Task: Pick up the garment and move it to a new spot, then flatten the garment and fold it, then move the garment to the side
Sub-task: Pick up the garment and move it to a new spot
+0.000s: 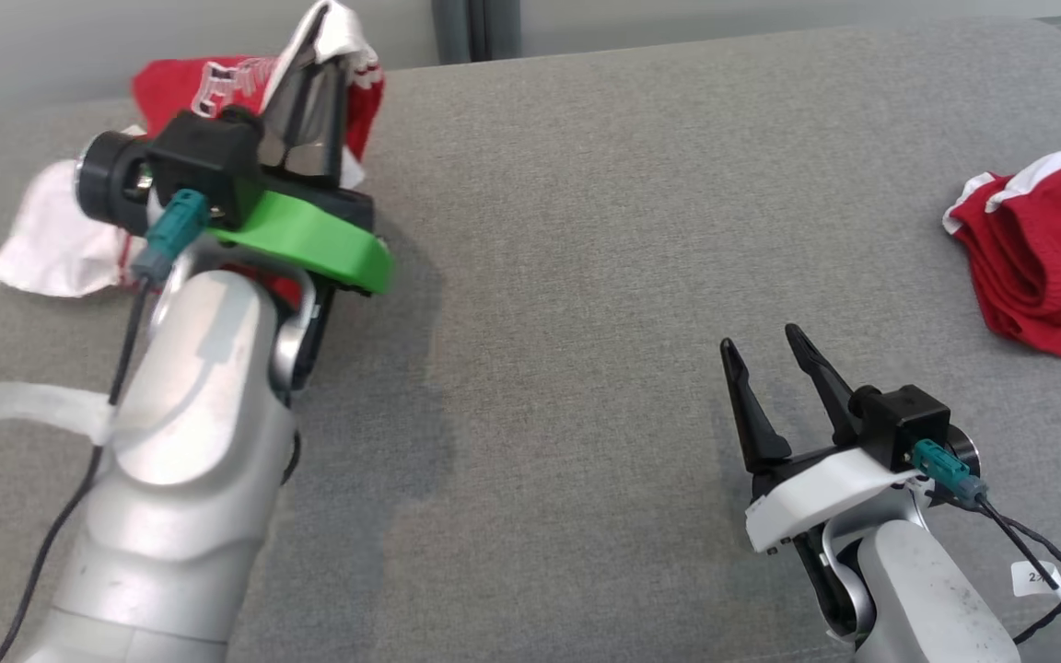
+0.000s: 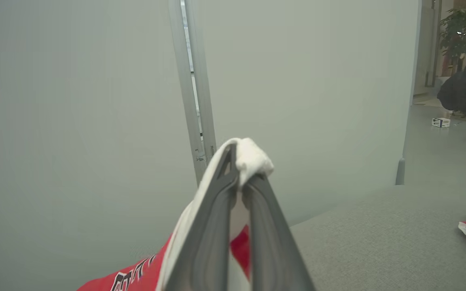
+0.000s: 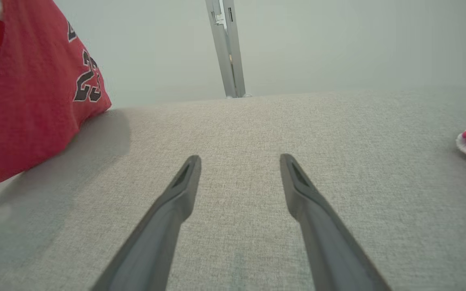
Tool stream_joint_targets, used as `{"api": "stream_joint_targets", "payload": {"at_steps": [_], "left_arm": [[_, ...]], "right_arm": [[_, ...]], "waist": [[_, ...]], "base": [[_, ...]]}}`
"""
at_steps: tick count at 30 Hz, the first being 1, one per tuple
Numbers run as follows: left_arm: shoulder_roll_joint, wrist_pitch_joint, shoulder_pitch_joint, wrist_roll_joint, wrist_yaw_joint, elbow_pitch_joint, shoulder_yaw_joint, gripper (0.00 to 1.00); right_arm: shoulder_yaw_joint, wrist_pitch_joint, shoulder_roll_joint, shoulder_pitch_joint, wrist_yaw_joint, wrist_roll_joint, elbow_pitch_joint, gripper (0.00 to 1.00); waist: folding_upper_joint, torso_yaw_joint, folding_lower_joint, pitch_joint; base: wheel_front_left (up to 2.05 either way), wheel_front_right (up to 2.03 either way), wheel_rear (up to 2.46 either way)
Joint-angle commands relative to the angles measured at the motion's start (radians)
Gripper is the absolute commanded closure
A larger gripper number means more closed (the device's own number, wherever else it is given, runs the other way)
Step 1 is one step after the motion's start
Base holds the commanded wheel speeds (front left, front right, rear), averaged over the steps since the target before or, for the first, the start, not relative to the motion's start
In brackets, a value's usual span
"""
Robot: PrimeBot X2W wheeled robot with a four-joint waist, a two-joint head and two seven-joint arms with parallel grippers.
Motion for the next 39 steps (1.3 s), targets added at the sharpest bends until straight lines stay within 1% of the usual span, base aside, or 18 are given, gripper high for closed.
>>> {"api": "stream_joint_targets", "payload": {"at_steps": [1,4,6,12,13,14,16,18,22,27,29,32,35,39], "left_arm": [[-0.026,-0.003,-0.021,0.013,-0.012,-0.002,-0.016,1.00],[-0.070,-0.003,-0.032,0.014,-0.030,-0.004,-0.074,1.00],[-0.086,-0.003,-0.033,0.007,-0.038,-0.004,-0.138,1.00],[-0.092,-0.003,0.024,-0.085,-0.046,-0.004,-0.373,0.99],[-0.091,-0.003,0.035,-0.095,-0.046,0.012,-0.400,0.57],[-0.091,-0.003,0.046,-0.104,-0.047,0.024,-0.421,0.00],[-0.091,-0.003,0.068,-0.115,-0.043,0.054,-0.445,0.00],[-0.091,-0.003,0.086,-0.122,-0.033,0.079,-0.448,0.00],[-0.092,-0.003,0.115,-0.130,-0.020,0.096,-0.424,0.00],[-0.091,-0.003,0.173,-0.106,-0.009,0.094,-0.351,0.00],[-0.087,-0.003,0.200,-0.101,-0.001,0.083,-0.305,0.00],[-0.087,-0.003,0.243,-0.086,0.009,0.060,-0.237,0.00],[-0.088,-0.003,0.285,-0.073,0.012,0.041,-0.180,0.00],[-0.091,-0.003,0.327,-0.058,0.006,0.027,-0.126,0.00]], "right_arm": [[0.004,-0.003,-0.002,0.011,-0.002,0.015,0.001,0.00],[0.006,-0.003,-0.002,0.015,-0.002,0.021,-0.001,0.00],[0.010,-0.003,-0.001,0.017,-0.002,0.022,0.000,0.00],[0.012,-0.003,-0.001,0.014,-0.002,0.029,0.002,0.00],[0.013,-0.003,-0.001,0.013,-0.002,0.031,0.002,0.00],[0.012,-0.003,-0.001,0.012,-0.002,0.032,0.001,0.00],[0.008,-0.003,-0.001,0.012,-0.002,0.033,-0.001,0.00],[0.001,-0.003,-0.001,0.016,-0.002,0.029,-0.005,0.00],[-0.006,-0.003,-0.001,0.017,-0.002,0.021,-0.011,0.00],[0.006,-0.003,-0.001,0.003,-0.001,0.004,-0.027,0.00],[0.037,-0.003,-0.001,-0.015,-0.001,-0.003,-0.034,0.00],[0.118,-0.003,-0.002,-0.041,-0.001,-0.019,-0.025,0.00],[0.199,-0.003,-0.014,-0.081,-0.002,-0.022,0.005,0.00],[0.308,-0.002,-0.024,-0.125,-0.002,-0.013,0.079,0.00]], "waist": [[-0.0001,-0.050,0.0000,-0.019],[-0.0001,-0.091,0.0000,-0.024],[-0.0001,-0.114,0.0000,-0.024],[-0.0001,-0.161,0.0000,-0.024],[-0.0001,-0.164,0.0000,-0.024],[-0.0001,-0.166,0.0000,-0.023],[-0.0001,-0.164,0.0000,-0.020],[-0.0001,-0.154,0.0000,-0.018],[-0.0001,-0.131,0.0000,-0.016],[-0.0001,-0.077,0.0000,-0.022],[-0.0001,-0.052,0.0000,-0.024],[-0.0001,-0.007,0.0000,-0.026],[-0.0001,0.042,0.0000,-0.026],[-0.0001,0.104,0.0000,-0.020]], "base": [[0.00,0.00,0.00],[0.00,0.00,0.00],[0.00,0.00,0.00],[0.00,0.00,0.00],[0.00,0.00,0.00],[0.00,0.00,0.00],[0.00,0.00,0.00],[0.00,0.00,0.00],[0.00,0.00,0.00],[0.00,0.00,0.00],[0.00,0.00,0.00],[0.00,0.00,0.00],[0.00,0.00,0.00],[0.00,0.00,0.00]]}}
